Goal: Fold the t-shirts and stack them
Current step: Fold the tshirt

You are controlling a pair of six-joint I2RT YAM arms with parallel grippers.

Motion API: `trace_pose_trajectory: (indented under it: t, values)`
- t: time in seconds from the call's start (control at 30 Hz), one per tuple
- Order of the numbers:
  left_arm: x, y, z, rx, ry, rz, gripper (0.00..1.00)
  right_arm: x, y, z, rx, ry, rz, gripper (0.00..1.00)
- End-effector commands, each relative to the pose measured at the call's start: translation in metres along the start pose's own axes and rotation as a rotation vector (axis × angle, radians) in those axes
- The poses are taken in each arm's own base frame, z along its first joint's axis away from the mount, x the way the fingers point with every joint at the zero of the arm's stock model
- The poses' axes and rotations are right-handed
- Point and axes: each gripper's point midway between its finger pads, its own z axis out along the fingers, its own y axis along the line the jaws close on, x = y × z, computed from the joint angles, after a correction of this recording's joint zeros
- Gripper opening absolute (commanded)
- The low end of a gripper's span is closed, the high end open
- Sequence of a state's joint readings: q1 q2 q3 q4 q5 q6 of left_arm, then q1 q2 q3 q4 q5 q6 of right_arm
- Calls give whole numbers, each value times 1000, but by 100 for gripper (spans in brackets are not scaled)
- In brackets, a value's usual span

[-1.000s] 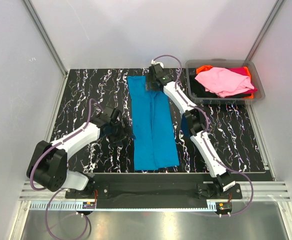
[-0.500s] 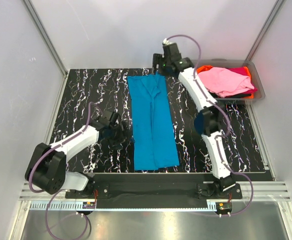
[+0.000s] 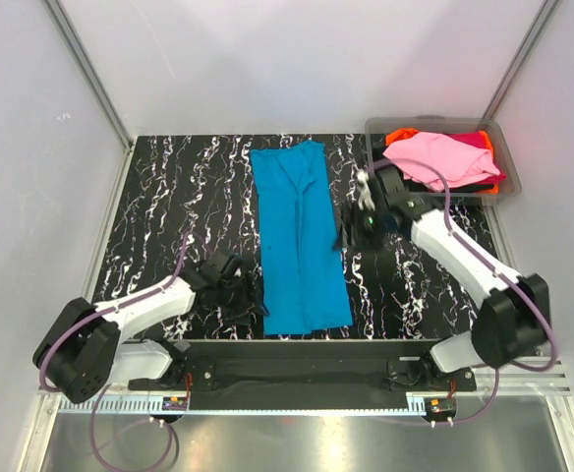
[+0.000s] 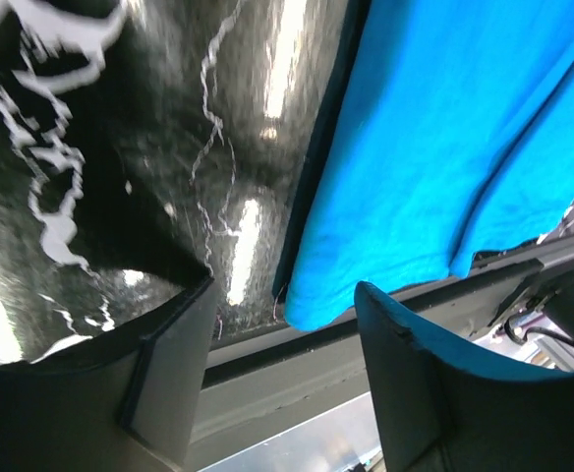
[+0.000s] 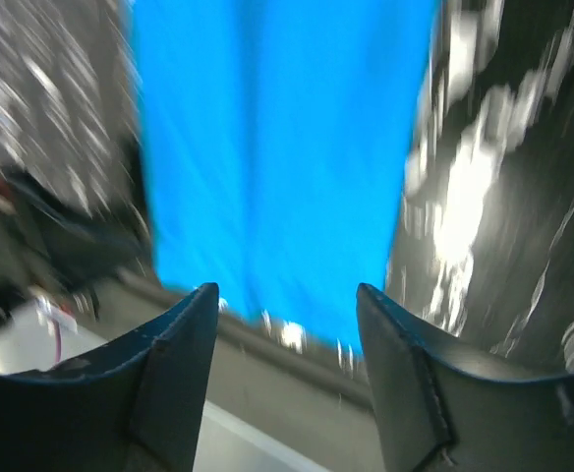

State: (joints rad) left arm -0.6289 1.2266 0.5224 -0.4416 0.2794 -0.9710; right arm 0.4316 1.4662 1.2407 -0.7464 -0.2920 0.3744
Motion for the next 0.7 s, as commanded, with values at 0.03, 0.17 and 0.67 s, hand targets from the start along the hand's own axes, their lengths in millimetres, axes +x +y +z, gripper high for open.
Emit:
trace_pose_trajectory:
  t: [0.03,0.17,0.67]
  values:
    - [5,-3,3,31,-35,-36,61,67,-5,0,-107,72,103,64]
    - [13,-2,7,26,-8,-23,59,105,-23,8,-91,118,169,63]
    - [28,17,19,7,12,-98,55,156,-54,42,-80,217,401,40]
